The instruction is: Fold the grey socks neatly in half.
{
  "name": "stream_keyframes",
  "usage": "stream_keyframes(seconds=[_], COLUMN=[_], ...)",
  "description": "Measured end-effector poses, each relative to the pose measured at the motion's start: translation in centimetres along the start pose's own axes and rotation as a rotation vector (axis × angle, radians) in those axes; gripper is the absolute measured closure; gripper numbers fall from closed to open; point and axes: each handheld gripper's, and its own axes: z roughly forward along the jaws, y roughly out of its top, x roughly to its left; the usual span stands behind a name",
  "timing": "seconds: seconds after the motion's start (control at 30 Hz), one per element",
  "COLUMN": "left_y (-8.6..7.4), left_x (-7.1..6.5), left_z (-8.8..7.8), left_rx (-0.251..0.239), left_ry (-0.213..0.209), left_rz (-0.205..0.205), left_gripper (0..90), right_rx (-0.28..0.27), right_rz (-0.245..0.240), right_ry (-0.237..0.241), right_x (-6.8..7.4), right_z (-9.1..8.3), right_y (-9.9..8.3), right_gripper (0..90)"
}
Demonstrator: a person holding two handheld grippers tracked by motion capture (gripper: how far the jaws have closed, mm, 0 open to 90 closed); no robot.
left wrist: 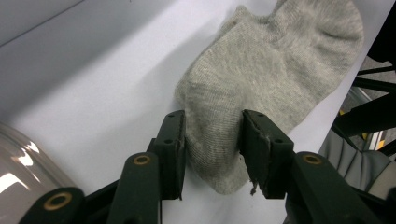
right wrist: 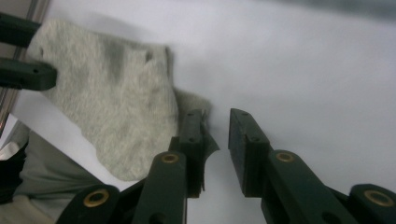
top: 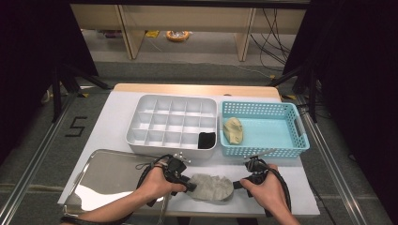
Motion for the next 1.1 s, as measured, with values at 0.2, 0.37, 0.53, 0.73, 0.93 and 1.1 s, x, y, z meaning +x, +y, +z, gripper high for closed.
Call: stream_keyframes(seconds=[0.2,0.37,0.53,0.73,0.93,1.1], left_y=[-0.1,-0.1,-0.1,-0.1,-0.1,-0.1], left_x=[-0.1,-0.1,-0.2,-0.4,-0.6,-0.7], left_z=[0.3,0.4,0.5,0.6,0.6,0.6], left_rx=[0.01,0.013,0.013,0.017,0.014,0.014], left_ry=[0.014,0.024,0.027,0.044,0.061,0.064], left_rz=[0.016,0.034,0.047,0.064,0.074,0.074], left_gripper=[62.5,64.1,64.7,66.1,66.5,66.4], right_rx=[0.042,0.052,0.047,0.044,-0.002,0.008], right_rz=[0.008,0.001,-0.008,0.009,-0.093,-0.077], right_ry=[0.021,0.026,0.026,0.022,-0.031,-0.063], right_x=[0.8,1.0,1.0,0.9,0.2,0.6], right_z=[0.6,0.9,1.1,0.3,0.2,0.3], right_y=[-0.2,-0.3,-0.3,-0.2,0.1,0.1], right_gripper=[75.8,81.1,87.4,88.7,88.3,83.1])
